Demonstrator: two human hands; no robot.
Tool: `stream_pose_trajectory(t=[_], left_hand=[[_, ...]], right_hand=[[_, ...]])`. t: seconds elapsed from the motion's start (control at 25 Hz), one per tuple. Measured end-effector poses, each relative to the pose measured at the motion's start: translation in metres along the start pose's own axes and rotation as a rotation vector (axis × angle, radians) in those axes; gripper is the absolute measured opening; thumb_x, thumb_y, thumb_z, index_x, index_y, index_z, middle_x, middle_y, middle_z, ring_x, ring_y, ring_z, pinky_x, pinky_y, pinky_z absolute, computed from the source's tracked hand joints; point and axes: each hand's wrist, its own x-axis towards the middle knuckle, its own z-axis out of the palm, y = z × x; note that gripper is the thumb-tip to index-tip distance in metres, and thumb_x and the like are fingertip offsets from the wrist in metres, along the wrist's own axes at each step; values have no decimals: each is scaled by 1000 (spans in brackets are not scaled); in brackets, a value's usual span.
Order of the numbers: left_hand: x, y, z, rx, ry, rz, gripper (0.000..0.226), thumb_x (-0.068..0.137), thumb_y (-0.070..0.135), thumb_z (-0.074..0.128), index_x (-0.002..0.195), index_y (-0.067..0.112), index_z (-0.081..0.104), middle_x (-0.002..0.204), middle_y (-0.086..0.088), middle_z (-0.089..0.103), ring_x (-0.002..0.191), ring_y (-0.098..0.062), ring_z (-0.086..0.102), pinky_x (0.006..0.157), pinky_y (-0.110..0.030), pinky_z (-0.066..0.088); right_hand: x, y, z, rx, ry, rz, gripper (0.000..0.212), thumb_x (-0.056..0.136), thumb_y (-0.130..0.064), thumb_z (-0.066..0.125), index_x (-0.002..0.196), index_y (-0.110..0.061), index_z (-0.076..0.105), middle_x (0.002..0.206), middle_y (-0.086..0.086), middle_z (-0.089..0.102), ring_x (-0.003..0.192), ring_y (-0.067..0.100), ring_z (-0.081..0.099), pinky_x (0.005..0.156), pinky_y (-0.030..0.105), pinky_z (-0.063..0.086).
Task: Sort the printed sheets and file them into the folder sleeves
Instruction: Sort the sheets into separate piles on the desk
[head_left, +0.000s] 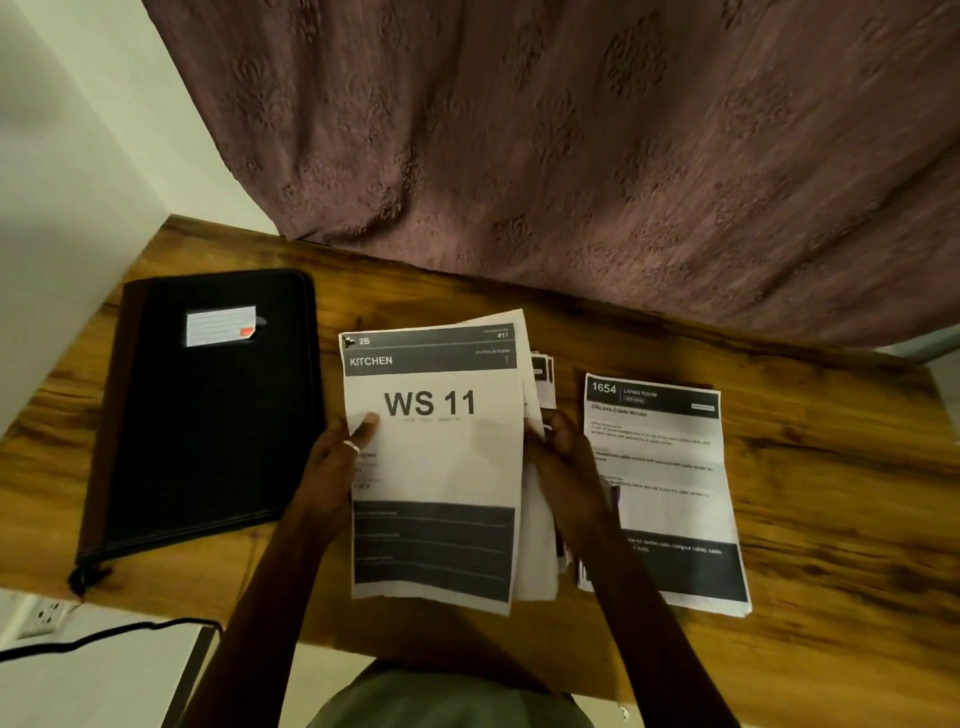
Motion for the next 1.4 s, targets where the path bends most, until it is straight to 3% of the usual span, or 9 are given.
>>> stream_pose_trajectory(t=[0.12,0.28,0.4,0.52,0.72,0.96,1.08,1.24,1.4], left_hand=[[-1,-3,-6,52,31,23,34,93,28,66,126,24,57,116,-1,71,100,-22,72,71,-37,60],[-6,-1,-18,111,24,37,38,93,25,65,130,21,56,117,-3,70,98,-22,73,70,-36,61],[-11,4,-33,155,53,71,36,93,29,65,128,26,56,119,-3,69,101,-24,71,76,-43,60],[-14,9,-51,165,87,103,34,94,30,63,126,22,57,115,-6,69,98,-24,71,74,-41,60],[-13,12,-67,177,121,124,31,95,31,62,123,19,56,110,-9,69,93,-27,72,68,-37,59],[-11,11,-67,142,125,106,26,98,25,58,122,15,56,109,-11,68,93,-29,69,69,-40,57],[-8,7,-67,129,130,88,29,97,26,59,124,14,55,111,-12,68,95,-31,69,70,-41,57],[-4,2,-65,116,131,72,29,97,28,60,124,18,55,112,-9,68,97,-30,70,74,-46,59],[0,-6,-61,155,117,93,30,97,30,59,124,18,54,113,-11,67,99,-30,70,73,-42,59]], right_hand=[[-6,0,15,-38,-49,34,15,97,-35,55,110,-29,57,106,-5,70,100,15,69,85,36,59],[0,7,11,30,-22,63,29,102,-38,42,113,-20,62,98,-9,70,82,0,70,65,15,55],[22,30,-13,-407,202,-11,36,100,-44,45,102,-14,65,97,5,72,80,13,69,70,25,57],[37,49,-30,-769,261,-11,38,93,-43,62,110,-9,60,107,9,68,94,21,67,69,21,48],[52,69,-25,-640,208,146,65,74,-31,84,127,-9,52,122,10,63,114,30,62,94,43,52],[66,74,-33,-575,211,190,29,78,-22,81,101,-12,66,109,7,71,101,24,68,80,30,51],[62,67,-34,-547,212,181,23,86,-22,74,104,-11,66,110,7,70,101,23,66,80,29,49],[54,38,-47,-572,262,-1,22,97,-24,58,114,-11,59,110,7,67,96,19,66,76,28,50],[37,-2,-74,-584,380,-269,26,102,-23,48,122,-9,55,104,-1,61,86,9,60,65,15,44]])
